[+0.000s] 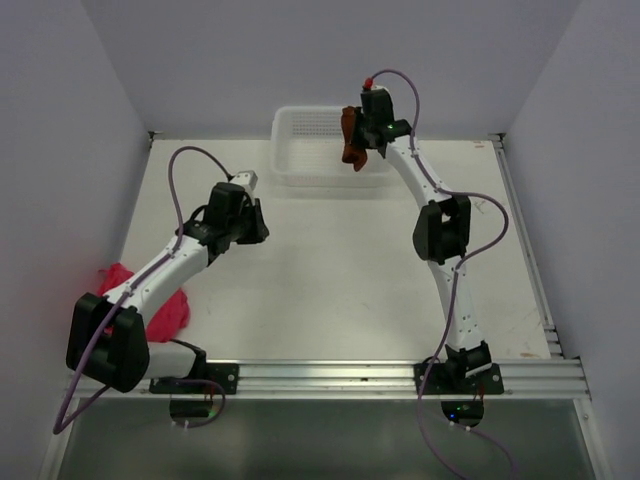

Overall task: Roll the towels
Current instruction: Place the rolled towel into the container

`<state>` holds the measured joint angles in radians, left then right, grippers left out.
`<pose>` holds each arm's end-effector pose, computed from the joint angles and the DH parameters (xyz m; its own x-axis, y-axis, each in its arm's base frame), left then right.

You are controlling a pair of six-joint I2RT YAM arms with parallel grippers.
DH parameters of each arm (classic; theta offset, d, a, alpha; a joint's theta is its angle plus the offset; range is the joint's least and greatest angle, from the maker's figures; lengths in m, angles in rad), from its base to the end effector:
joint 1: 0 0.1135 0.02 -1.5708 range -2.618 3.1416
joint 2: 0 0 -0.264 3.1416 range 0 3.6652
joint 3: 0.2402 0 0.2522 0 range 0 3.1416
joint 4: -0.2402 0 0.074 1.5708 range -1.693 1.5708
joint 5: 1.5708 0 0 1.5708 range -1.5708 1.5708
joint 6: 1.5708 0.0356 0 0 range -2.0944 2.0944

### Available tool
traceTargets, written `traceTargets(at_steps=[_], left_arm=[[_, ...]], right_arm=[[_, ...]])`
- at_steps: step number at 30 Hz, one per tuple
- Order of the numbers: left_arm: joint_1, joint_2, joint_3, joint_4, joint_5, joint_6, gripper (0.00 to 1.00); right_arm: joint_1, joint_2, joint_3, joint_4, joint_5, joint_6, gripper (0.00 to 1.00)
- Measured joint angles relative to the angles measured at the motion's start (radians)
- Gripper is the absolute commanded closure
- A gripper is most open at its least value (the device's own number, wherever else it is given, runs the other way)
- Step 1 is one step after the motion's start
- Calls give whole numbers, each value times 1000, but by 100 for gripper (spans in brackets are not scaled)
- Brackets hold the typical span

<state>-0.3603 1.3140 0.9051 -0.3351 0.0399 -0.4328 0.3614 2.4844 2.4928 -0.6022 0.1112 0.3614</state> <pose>0.2636 -0.1008 0.2523 -0.7346 -0.1711 -0.6566 0.0789 0.9396 -0.3331 0.5291 0.1958 0.2756 -0.5834 0.1551 -0.7972 -0.0632 0.9699 0.2350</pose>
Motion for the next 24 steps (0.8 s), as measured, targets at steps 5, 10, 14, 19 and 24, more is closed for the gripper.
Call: traceTargets(at_steps=[5, 10, 14, 19, 24], left_arm=[[0, 31, 0, 0, 3, 8, 72], [0, 59, 0, -4, 11, 9, 73], [0, 61, 0, -4, 20, 9, 72], [2, 65, 0, -4, 36, 10, 72], [8, 72, 0, -4, 53, 10, 72]], right_arm=[[-23, 84, 0, 23, -37, 26, 100], [-19, 145, 0, 26, -51, 29, 94], [-19, 150, 0, 26, -42, 23, 86], [-19, 152, 0, 22, -8, 17, 62], [-19, 160, 0, 19, 25, 5, 50]])
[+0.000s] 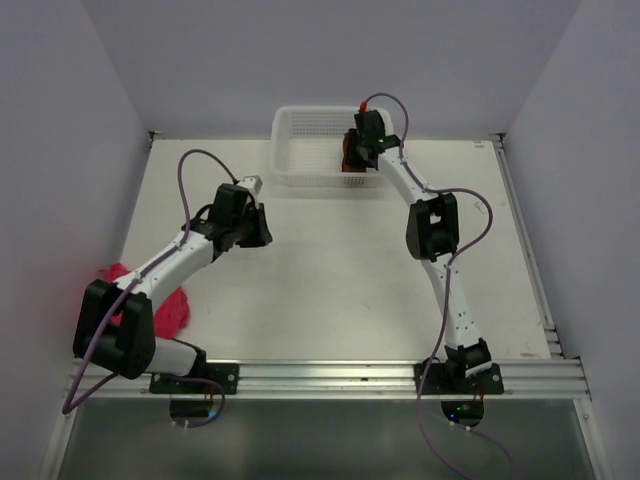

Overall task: Roll the towels
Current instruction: Place the rolled towel into the container

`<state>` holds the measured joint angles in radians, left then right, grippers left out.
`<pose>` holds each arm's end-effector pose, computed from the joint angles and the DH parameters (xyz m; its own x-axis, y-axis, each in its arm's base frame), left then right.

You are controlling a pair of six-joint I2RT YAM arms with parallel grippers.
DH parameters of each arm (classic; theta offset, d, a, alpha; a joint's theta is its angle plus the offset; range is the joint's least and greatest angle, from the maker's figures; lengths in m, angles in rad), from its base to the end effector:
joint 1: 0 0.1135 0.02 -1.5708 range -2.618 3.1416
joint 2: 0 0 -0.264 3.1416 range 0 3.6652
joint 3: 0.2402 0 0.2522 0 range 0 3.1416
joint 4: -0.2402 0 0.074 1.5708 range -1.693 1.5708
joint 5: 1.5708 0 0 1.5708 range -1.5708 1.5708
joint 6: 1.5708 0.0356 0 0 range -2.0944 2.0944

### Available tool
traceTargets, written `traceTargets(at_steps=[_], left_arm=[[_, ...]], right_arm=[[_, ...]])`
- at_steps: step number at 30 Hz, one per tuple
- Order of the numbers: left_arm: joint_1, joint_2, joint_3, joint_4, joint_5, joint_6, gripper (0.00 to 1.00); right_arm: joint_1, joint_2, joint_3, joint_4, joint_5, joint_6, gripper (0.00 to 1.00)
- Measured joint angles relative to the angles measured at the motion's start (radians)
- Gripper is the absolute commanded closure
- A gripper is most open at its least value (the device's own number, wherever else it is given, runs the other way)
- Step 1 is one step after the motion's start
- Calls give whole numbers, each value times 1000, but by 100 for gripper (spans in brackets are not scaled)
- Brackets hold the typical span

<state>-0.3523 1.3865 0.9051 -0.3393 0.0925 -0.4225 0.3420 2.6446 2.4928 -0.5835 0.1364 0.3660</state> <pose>0.2721 -0.1035 0.2327 -0.7914 -0.1440 -0.5941 0.0857 0.9361 -0.3412 0.5521 0.1914 0.1883 -0.6750 0.1361 -0.7252 0.0046 0.9836 0.1802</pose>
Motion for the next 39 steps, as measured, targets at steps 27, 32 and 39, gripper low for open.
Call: traceTargets(at_steps=[27, 32, 39], left_arm=[[19, 20, 0, 0, 70, 0, 72], [22, 18, 0, 0, 82, 0, 72], [25, 9, 0, 0, 92, 0, 71]], right_arm=[[0, -4, 0, -33, 31, -44, 17], [0, -23, 0, -45, 53, -58, 13], [0, -64, 0, -54, 64, -73, 10]])
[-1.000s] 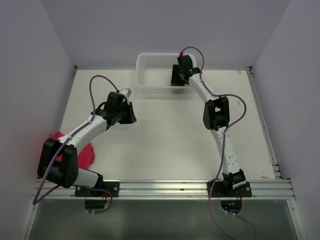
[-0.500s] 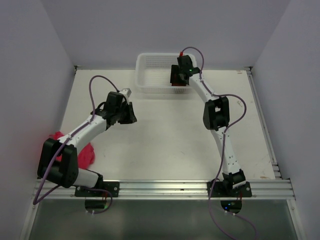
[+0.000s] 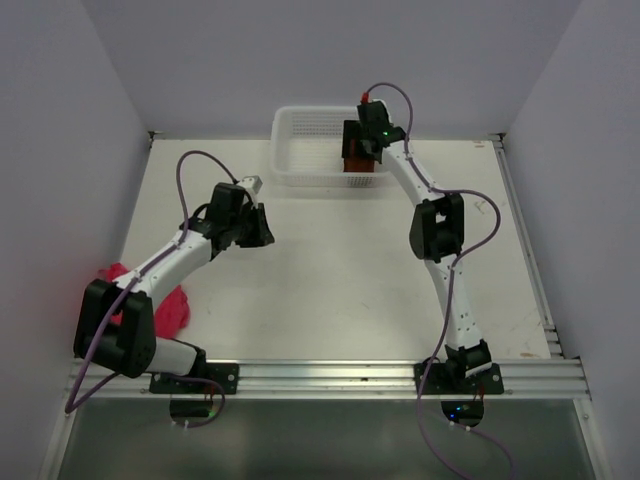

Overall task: Roll the towels
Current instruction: Place the rolled towel into the container, then move the towel to the center of the board

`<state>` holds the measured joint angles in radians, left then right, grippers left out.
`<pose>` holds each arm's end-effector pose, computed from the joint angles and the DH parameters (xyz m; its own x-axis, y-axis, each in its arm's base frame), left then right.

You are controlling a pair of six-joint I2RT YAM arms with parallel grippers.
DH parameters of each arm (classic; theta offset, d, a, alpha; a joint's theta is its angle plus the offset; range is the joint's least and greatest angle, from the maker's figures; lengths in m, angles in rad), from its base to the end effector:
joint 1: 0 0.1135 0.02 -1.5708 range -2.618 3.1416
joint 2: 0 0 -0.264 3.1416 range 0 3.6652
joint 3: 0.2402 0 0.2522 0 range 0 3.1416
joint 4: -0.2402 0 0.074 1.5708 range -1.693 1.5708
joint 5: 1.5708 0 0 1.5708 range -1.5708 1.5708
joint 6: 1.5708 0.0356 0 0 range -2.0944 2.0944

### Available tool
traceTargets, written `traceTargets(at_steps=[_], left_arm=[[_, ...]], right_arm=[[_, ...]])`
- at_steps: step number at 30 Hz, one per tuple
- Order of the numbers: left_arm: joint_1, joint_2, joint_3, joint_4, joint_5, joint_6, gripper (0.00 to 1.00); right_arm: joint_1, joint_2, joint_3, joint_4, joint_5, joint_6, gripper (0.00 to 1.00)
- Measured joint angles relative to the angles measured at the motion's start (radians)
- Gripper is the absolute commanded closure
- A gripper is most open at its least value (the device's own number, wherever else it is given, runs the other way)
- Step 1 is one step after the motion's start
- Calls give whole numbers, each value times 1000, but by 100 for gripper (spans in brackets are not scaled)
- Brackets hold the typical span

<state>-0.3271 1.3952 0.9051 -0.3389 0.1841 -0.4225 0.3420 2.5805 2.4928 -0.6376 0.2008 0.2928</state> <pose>0.2743 -0.1000 0.2307 -0.8143 -0.1494 -0.5609 0.1087 0.9100 -0.4001 0.5434 0.1859 0.2201 -0.6526 0.0679 -0.7546 0.0004 0.9960 0.0893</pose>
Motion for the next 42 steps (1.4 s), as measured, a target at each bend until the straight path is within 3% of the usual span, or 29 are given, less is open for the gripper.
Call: traceTargets(at_steps=[8, 13, 22, 34, 42], left_arm=[[11, -27, 0, 0, 2, 0, 66], [23, -61, 0, -5, -50, 0, 61], [48, -182, 10, -124, -343, -48, 32], [407, -245, -76, -319, -526, -161, 13], [517, -242, -105, -356, -584, -222, 8]], right_arm=[[0, -74, 0, -18, 19, -20, 10], [0, -203, -71, -27, 17, -26, 11], [27, -440, -140, -25, -10, -28, 13], [233, -916, -707, 41, -97, 56, 14], [249, -1191, -1049, 106, -153, 144, 14]])
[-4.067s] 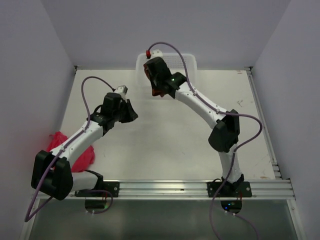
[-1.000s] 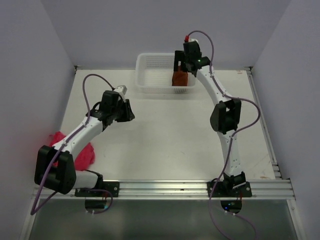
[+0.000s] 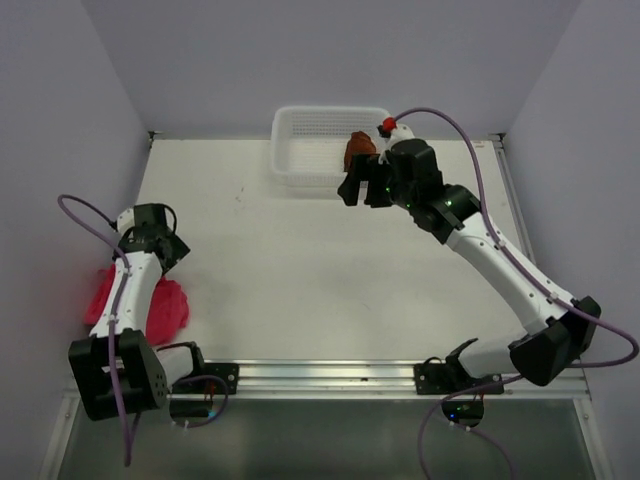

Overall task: Roll the towels
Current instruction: Move the towel to the center of the board

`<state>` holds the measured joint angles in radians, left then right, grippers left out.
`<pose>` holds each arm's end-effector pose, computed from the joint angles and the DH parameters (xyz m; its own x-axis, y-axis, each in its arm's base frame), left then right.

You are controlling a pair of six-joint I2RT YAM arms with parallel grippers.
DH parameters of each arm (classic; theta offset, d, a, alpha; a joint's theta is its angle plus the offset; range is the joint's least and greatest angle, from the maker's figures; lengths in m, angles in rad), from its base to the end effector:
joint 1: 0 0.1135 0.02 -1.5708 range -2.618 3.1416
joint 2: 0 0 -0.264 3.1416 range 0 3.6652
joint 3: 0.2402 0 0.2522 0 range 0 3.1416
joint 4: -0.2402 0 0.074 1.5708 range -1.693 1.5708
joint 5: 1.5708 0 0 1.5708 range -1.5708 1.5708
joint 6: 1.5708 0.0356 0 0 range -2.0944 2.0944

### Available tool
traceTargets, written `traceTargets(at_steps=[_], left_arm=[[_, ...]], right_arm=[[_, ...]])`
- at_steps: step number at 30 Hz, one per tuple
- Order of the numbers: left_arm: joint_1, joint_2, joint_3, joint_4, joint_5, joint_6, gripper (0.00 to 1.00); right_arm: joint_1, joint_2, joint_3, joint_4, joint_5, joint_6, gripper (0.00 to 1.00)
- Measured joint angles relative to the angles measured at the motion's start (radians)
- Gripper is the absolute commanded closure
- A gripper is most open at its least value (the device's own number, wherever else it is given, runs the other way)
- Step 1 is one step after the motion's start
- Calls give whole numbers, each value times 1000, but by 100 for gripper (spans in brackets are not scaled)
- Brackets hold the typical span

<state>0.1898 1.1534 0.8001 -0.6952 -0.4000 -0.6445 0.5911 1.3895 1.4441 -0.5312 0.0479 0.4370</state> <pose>0.2103 0.0545 0.2338 -0.4614 -0.6521 -0.6016 -0.8028 0.5956 -0.0299 0.2592 0.1719 0.3962 -0.5658 0.1294 -0.8144 -0.3111 0.8811 0.3562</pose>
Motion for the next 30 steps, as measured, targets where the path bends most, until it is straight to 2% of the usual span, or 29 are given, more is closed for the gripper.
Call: traceTargets(at_steps=[6, 12, 13, 15, 18, 19, 22, 27, 30], left_arm=[[101, 97, -21, 1, 29, 0, 7], [175, 209, -24, 13, 87, 0, 11], [177, 219, -24, 18, 94, 0, 18], [179, 240, -24, 24, 117, -4, 23], [179, 272, -35, 37, 155, -20, 44], [180, 278, -47, 50, 164, -24, 61], [185, 275, -64, 47, 167, -29, 100], [176, 165, -129, 84, 257, -56, 100], [61, 37, -151, 81, 303, -109, 100]], right_arm=[[-2, -118, -163, 55, -46, 43, 14], [-2, -180, -293, 89, -68, 54, 14], [-2, -188, -311, 92, -69, 54, 13], [-2, -200, -337, 93, -71, 54, 13], [-2, -221, -367, 99, -74, 53, 13], [-2, -230, -375, 99, -74, 53, 12], [-2, -266, -391, 96, -72, 51, 11], [-3, -314, -391, 89, -64, 30, 10], [-4, -337, -391, 76, -62, 21, 10]])
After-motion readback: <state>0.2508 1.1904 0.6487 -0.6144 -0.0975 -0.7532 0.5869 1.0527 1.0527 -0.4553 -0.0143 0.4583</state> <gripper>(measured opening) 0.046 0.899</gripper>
